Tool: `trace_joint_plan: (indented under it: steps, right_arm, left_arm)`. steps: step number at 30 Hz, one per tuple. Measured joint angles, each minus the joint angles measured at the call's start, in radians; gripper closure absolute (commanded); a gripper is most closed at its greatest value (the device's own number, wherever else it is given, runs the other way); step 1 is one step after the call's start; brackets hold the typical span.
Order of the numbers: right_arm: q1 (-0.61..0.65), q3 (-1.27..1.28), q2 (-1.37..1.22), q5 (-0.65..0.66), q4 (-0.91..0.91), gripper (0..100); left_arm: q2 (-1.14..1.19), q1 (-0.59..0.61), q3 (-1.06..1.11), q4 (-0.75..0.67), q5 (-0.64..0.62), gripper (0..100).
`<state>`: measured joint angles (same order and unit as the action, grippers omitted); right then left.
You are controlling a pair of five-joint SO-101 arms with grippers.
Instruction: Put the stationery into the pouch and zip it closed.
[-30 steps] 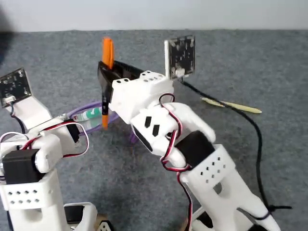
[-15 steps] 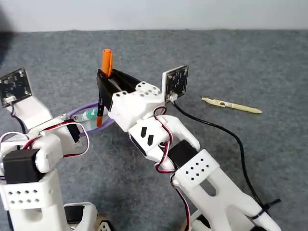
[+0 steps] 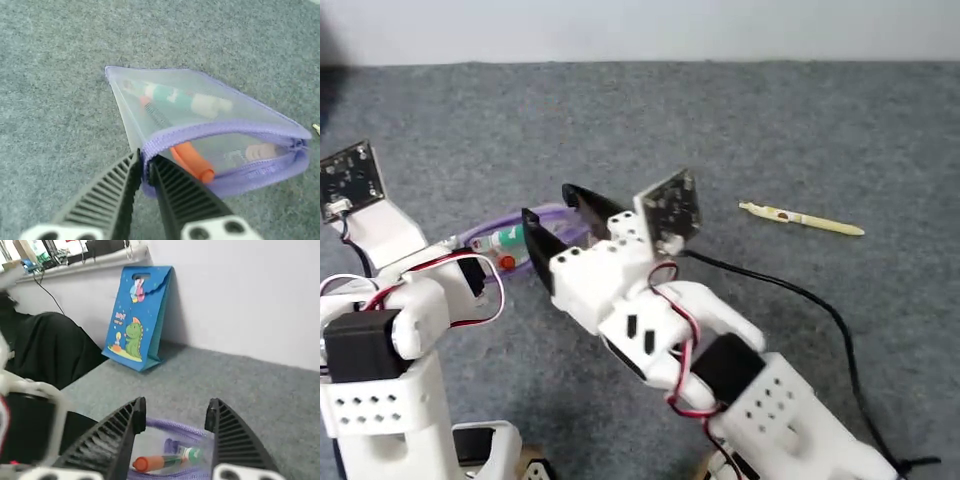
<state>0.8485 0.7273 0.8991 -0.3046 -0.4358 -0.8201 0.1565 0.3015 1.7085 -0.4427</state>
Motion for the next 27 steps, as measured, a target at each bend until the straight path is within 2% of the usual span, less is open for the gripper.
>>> trace_joint_plan:
  steps: [5,11,14,18,23,27]
  right_arm:
    - [-0.083,0.000,0.066,0.000,-0.008,81.4]
    - [-0.345,-0.002,0.041,0.000,-0.009,99.4]
    - [-0.466,-0.002,-0.041,0.060,-0.012,94.7]
    - [-0.508,-0.003,-0.153,0.245,-0.103,87.4]
    - [-0.562,-0.103,-0.319,0.318,-0.354,79.8]
    - [-0.637,-0.256,-0.525,0.367,-0.595,77.9]
  left_arm:
    - [0.000,0.000,0.000,0.000,0.000,99]
    - [0.000,0.000,0.000,0.000,0.000,99]
    - [0.000,0.000,0.000,0.000,0.000,99]
    - [0.000,0.000,0.000,0.000,0.000,99]
    - [0.000,0.000,0.000,0.000,0.000,99]
    - [0.000,0.000,0.000,0.000,0.000,99]
